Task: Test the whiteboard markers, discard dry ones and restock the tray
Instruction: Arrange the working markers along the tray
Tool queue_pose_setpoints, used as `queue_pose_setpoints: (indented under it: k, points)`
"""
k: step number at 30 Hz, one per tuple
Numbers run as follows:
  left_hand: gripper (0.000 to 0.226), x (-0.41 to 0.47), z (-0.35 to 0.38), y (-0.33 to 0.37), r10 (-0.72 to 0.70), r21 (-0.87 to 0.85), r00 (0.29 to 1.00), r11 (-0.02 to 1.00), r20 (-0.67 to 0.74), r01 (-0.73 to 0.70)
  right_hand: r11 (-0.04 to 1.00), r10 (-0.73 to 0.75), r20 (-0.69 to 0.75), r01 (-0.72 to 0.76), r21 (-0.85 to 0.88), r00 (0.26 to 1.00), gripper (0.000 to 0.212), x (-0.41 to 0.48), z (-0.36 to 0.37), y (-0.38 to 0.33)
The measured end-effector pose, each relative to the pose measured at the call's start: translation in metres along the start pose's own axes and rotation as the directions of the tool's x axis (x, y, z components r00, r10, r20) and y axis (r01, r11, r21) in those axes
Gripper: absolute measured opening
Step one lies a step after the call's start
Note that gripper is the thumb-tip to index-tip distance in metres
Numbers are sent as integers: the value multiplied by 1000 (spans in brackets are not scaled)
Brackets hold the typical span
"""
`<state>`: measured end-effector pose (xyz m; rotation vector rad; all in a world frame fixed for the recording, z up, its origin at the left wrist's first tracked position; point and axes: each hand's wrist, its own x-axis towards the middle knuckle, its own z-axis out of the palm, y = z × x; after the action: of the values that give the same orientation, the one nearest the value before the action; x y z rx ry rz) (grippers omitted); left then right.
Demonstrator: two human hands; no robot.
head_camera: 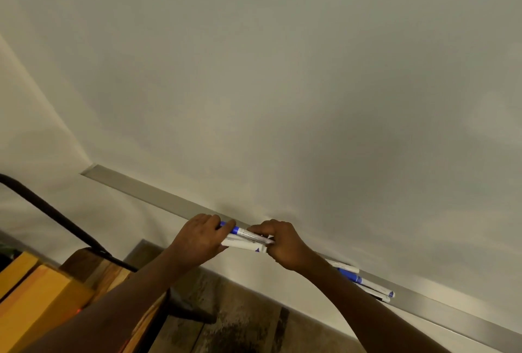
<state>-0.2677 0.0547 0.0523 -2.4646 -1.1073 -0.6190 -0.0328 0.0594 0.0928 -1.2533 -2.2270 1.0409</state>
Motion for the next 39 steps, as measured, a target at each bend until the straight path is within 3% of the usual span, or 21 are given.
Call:
queue_pose_setpoints:
  k: [3,6,10,13,17,19,22,28,33,34,36,37,39]
  points:
    - [43,6,-7,-8,-71,25,997,997,-5,71,1000,-9,40,9,9,999,47,6,-5,-4]
    - [33,11,-12,-11,-47,26,999,999,0,47,999,-30,92,29,16,995,47,12,-11,-17]
    - [24,12,-13,-16,-32,27,999,999,9,32,982,-8,98,-10,189,995,39,15,-21,-31]
    - [26,12,-13,-23,-47,69,998,997,43,44,951,91,61,-105,292,994,42,18,-21,-25]
    - [29,15,-18,-29,-58,108,996,993,67,51,835,135,78,-155,527,988,52,17,-22,-23]
    - [33,17,-21,-28,-46,118,996,992,80,36,743,147,93,-172,646,985,39,16,-19,-26]
    - [37,20,-21,-22,-50,144,997,989,59,41,782,182,71,-188,594,981,18,14,-10,-33]
    - [56,24,-19,-4,-194,186,976,967,98,173,846,172,-27,-134,516,985,26,4,12,-34]
    - [77,27,-17,8,-365,72,920,931,140,358,844,227,-136,-125,521,964,26,0,28,-30]
    - [86,27,-18,11,-455,9,874,888,171,460,852,239,-156,-130,506,958,24,-1,29,-29]
    - [109,29,-22,20,-665,-195,713,686,223,701,863,269,-189,-150,482,944,23,-2,31,-27]
    - [118,32,-25,24,-740,-317,611,529,280,787,861,289,-198,-163,482,937,24,-2,31,-26]
    - [120,39,-31,30,-768,-554,449,150,457,819,855,309,-208,-176,487,928,23,-1,33,-23]
